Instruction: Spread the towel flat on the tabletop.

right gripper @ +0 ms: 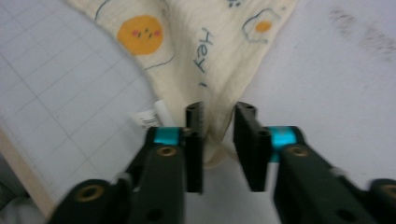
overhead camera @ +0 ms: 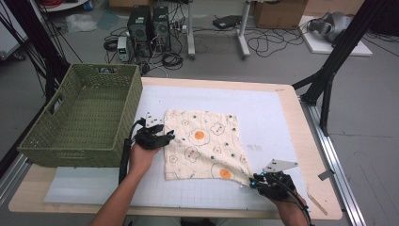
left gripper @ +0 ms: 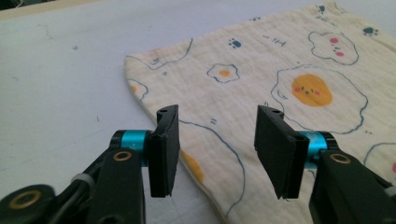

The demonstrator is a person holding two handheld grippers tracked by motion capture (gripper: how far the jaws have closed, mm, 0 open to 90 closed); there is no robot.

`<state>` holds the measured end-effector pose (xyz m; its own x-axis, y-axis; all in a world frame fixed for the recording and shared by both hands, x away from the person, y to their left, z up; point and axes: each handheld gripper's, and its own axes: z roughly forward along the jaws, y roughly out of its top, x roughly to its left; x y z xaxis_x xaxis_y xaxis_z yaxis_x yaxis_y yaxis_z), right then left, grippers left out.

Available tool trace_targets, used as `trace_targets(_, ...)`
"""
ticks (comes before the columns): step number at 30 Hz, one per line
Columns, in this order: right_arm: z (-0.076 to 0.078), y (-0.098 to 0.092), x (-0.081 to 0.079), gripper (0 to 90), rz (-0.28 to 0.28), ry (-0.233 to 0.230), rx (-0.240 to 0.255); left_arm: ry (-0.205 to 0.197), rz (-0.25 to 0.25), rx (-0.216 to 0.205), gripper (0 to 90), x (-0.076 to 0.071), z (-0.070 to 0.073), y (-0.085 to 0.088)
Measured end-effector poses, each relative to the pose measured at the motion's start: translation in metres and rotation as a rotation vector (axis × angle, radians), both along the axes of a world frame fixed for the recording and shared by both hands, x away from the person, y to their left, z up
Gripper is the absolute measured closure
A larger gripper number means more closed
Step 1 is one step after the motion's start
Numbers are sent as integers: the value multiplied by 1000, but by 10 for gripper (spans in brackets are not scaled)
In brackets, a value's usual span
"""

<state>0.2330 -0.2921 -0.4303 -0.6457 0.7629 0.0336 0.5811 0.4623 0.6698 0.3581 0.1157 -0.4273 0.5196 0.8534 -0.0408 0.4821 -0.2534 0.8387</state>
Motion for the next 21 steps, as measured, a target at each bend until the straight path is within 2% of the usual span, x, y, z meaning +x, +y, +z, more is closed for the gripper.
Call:
trace_targets(2, 6, -9, 3, 593, -50, -40, 46, 3, 0, 0, 476, -2, -1, 3)
trace_targets(4, 13, -15, 13, 535, -97, -85, 86, 6, 0, -21, 463, -3, -3, 6)
trace_targets(5, 15, -16, 20, 501, -109, -108, 96, 8, -2, -18, 468, -4, -4, 6)
trace_targets(6, 16, -15, 29, 463, -127, -129, 108, 13, -11, -15, 476, -4, -4, 7)
trace_targets(8, 13, -7, 51, 451, -139, -153, 113, 6, -20, -16, 476, -4, -3, 7)
trace_targets(11, 2, 15, 86, 451, -148, -148, 95, -6, -17, -36, 468, -3, -4, 7)
trace_targets(13, -6, 28, 105, 479, -152, -139, 60, -5, -23, -40, 459, -3, -4, 7)
trace_targets(16, -17, 42, 124, 513, -149, -95, 28, 0, -35, -52, 450, -2, -5, 7)
trace_targets(18, -19, 44, 129, 576, -153, -94, 59, -4, -34, -58, 450, -2, -5, 7)
trace_targets(21, -17, 41, 130, 837, -125, -88, 61, -4, -38, -55, 451, -3, -4, 7)
